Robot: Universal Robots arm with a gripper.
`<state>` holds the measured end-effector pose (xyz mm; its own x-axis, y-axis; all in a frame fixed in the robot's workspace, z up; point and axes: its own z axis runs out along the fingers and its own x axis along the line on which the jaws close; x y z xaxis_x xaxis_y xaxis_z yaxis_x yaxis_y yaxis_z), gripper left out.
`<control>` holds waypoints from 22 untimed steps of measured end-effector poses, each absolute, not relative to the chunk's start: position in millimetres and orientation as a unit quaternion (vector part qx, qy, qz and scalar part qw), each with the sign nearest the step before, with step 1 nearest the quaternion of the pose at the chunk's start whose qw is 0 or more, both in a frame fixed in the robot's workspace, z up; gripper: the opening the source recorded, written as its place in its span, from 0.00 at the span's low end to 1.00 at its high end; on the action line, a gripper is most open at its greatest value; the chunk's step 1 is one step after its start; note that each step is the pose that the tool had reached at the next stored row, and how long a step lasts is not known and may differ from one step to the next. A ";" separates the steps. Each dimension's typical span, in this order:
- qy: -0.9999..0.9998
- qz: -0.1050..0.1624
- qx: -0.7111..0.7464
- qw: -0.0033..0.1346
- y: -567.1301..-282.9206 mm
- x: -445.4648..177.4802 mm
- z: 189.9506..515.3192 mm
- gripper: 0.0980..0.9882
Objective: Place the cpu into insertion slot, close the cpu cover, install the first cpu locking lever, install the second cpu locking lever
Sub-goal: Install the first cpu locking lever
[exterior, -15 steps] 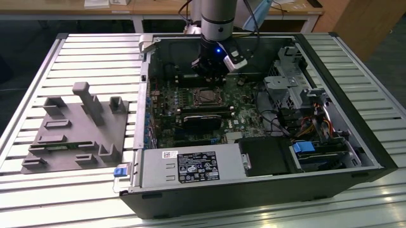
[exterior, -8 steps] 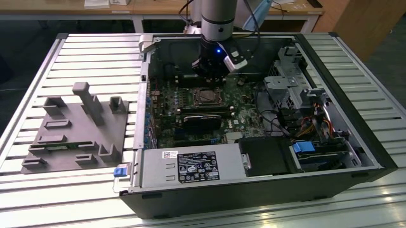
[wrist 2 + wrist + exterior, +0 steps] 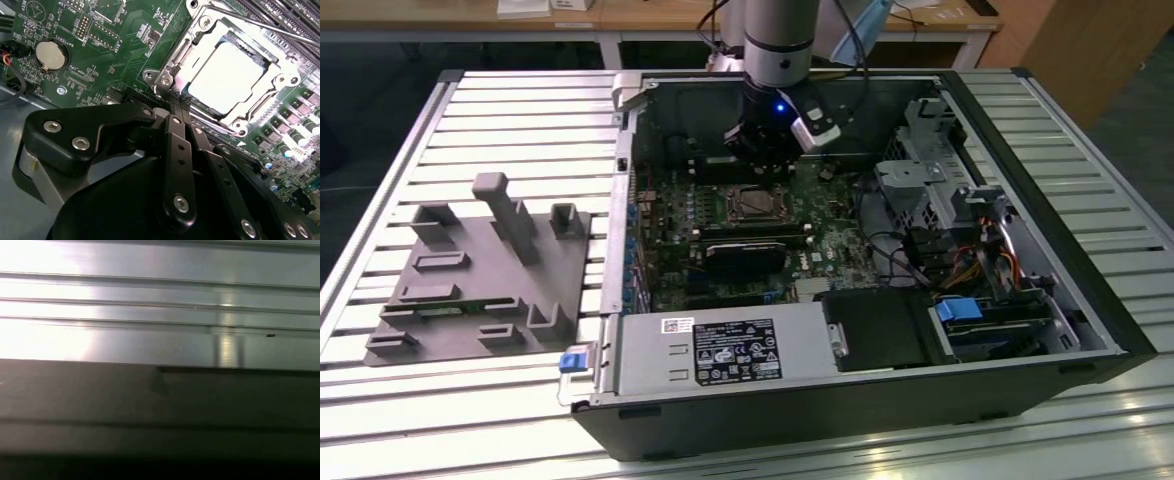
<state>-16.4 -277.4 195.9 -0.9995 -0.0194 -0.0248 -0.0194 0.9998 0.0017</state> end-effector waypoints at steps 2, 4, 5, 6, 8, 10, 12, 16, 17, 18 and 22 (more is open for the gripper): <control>1.000 0.002 -0.010 0.013 -277.1 -16.3 196.9 0.01; 1.000 0.002 -0.010 0.013 -277.0 -16.3 200.7 0.01; 1.000 0.001 -0.010 0.012 -277.1 -16.4 203.5 0.01; 1.000 0.001 -0.010 0.012 -277.1 -16.4 205.8 0.01; 1.000 0.001 -0.010 0.012 -277.2 -16.4 210.1 0.01; 1.000 0.001 -0.010 0.013 -277.2 -16.4 211.0 0.01; 1.000 0.001 -0.010 0.012 -278.0 -16.4 211.1 0.01; 1.000 0.001 -0.010 0.012 -280.0 -16.4 211.0 0.01; 1.000 0.001 -0.010 0.012 -280.4 -16.4 211.1 0.01; 1.000 0.001 -0.010 0.012 -280.8 -16.4 211.0 0.01; 1.000 0.001 -0.010 0.012 -282.7 -16.4 211.0 0.01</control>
